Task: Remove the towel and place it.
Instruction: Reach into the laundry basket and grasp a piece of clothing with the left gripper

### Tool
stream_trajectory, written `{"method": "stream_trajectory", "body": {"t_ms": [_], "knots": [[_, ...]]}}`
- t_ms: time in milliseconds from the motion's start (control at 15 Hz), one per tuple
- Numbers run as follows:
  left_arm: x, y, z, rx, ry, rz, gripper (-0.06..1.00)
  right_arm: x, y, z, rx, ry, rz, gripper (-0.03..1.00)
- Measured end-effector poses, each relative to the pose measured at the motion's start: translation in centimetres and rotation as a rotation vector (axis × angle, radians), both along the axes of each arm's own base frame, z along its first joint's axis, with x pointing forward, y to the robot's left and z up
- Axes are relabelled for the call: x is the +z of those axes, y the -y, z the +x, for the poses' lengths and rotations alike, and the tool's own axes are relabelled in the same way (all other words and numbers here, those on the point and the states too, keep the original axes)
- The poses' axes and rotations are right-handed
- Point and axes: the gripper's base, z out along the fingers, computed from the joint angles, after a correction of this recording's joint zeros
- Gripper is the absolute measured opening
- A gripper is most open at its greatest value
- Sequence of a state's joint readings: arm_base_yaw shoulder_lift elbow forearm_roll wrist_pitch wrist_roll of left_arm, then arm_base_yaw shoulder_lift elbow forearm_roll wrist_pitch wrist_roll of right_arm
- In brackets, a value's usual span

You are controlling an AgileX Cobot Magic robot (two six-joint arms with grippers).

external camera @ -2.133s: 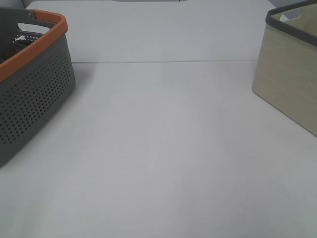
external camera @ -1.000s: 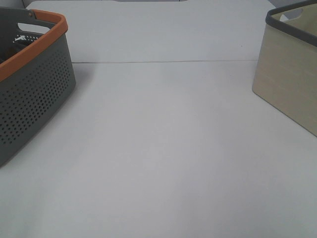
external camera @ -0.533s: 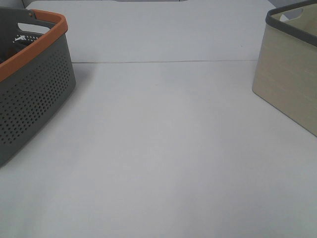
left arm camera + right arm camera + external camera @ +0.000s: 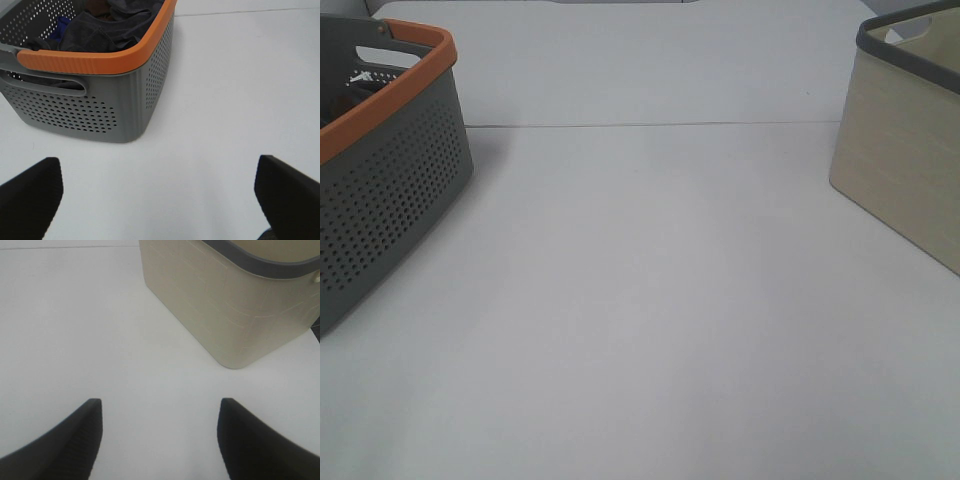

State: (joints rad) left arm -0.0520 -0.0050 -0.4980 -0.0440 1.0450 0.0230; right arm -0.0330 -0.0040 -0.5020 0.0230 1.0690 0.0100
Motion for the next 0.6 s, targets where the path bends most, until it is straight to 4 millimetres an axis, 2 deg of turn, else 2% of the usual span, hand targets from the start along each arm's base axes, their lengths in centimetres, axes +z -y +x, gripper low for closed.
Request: {"method": "stream_trajectory", "body": {"t_ms": [600], "knots": [[0.00,0.00,0.00,0.000,0.000,0.000,0.98,0.00,0.00,0.00,0.000,0.000,0.000,0.59]]}}
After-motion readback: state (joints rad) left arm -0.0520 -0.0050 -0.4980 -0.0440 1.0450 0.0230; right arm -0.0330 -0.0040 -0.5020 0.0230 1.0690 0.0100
